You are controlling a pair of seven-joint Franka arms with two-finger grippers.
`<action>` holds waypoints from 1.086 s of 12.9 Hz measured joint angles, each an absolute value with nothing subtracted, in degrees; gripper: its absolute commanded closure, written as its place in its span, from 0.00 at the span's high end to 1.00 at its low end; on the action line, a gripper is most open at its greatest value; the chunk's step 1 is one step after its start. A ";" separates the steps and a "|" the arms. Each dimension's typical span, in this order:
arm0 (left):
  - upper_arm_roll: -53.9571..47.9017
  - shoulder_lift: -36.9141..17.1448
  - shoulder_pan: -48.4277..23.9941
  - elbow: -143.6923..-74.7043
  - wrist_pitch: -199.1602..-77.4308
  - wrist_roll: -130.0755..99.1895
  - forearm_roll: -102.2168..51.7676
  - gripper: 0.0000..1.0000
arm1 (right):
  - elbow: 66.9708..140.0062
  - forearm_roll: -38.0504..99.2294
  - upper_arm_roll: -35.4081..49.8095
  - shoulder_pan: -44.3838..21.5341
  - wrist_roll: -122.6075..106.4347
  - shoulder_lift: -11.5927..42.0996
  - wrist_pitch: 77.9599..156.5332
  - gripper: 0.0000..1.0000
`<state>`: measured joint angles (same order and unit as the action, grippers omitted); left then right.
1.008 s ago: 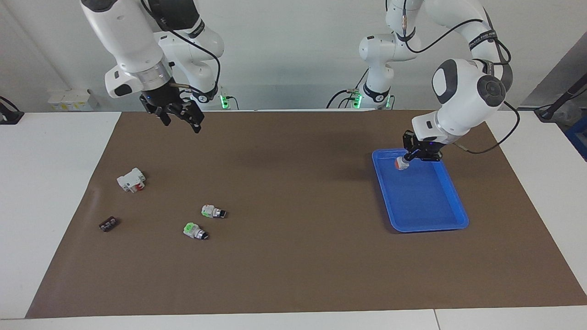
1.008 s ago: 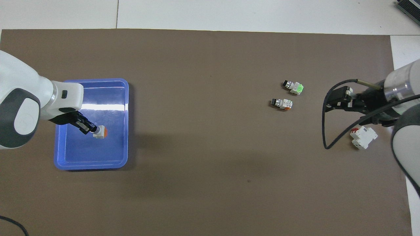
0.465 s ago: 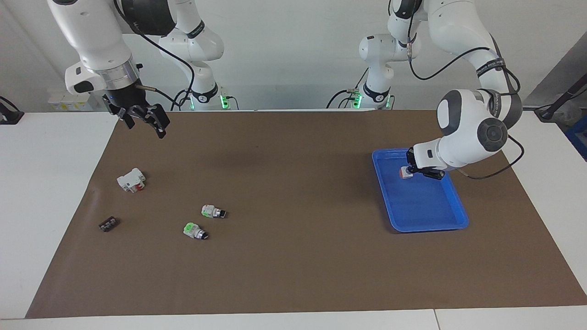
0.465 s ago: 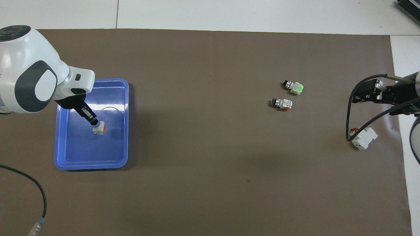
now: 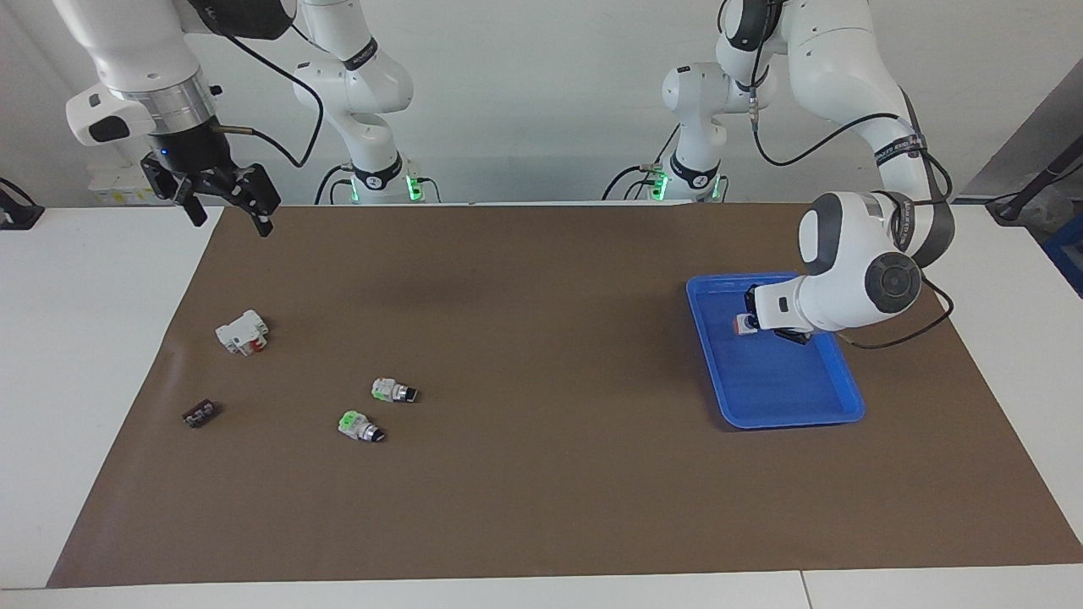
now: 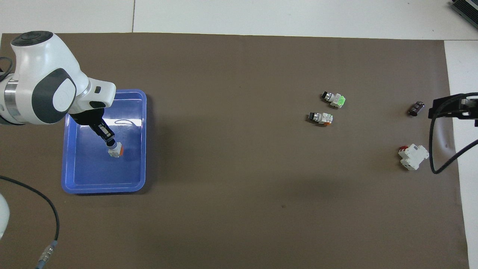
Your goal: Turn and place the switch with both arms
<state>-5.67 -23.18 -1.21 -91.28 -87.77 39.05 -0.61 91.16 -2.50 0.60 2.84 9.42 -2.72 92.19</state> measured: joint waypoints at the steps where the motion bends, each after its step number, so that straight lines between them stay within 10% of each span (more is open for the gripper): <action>1: -5.81 -23.17 -1.26 -91.41 -86.39 39.05 -0.61 0.00 | 91.22 -2.50 0.65 2.83 9.42 -2.71 92.07 1.00; 5: -5.96 -23.09 -1.40 -92.82 -85.16 40.87 -0.61 0.00 | 91.29 -2.48 0.80 2.80 10.45 -2.71 91.41 1.00; 6: -5.89 -23.02 -1.23 -92.81 -85.12 42.33 -0.61 0.37 | 91.29 -2.48 0.80 2.80 10.78 -2.71 91.11 1.00; 11: -5.73 -22.56 -1.13 -92.91 -86.35 43.44 -0.68 0.45 | 91.61 -2.48 0.82 2.80 11.13 -2.72 90.51 1.00; 13: -5.64 -22.46 -1.07 -92.89 -87.07 42.37 -1.28 0.71 | 91.63 -2.48 0.84 2.79 11.51 -2.73 90.50 1.00; 14: -5.63 -22.02 -1.06 -92.80 -88.07 40.98 -1.46 1.00 | 91.65 -2.48 0.85 2.77 11.86 -2.75 90.47 1.00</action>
<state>-5.63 -22.02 -1.06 -92.80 -88.07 40.98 -1.46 91.65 -2.48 0.85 2.77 11.86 -2.75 90.47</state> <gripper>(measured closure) 0.476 0.000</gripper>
